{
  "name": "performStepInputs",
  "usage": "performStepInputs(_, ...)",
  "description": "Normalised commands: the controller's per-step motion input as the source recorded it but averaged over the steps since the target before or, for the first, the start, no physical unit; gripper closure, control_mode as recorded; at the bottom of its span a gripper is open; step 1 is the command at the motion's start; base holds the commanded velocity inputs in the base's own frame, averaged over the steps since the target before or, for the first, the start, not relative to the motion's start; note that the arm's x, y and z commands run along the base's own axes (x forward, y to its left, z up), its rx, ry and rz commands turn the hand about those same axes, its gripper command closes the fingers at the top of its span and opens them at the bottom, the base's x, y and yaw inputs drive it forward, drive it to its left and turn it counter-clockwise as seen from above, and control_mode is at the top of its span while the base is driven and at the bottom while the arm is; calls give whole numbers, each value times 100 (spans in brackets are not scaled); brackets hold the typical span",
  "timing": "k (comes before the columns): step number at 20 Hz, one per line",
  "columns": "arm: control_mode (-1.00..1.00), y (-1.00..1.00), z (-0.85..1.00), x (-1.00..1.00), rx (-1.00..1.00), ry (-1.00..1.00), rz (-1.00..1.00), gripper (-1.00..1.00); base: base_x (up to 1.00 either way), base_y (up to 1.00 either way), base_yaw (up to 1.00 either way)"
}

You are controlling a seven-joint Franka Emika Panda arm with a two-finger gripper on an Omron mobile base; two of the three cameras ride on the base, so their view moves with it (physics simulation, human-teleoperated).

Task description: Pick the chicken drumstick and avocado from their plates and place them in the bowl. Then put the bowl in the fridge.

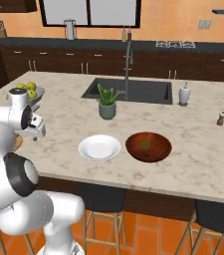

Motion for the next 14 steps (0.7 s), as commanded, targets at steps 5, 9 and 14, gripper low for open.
performStepInputs(5,-100,100,-3,45,-8,5,-4,-100,0,0,0)
performStepInputs(9,-100,100,-31,48,-7,0,-2,-100,0,0,0)
performStepInputs(14,-100,92,-34,27,1,0,0,-100,0,0,0)
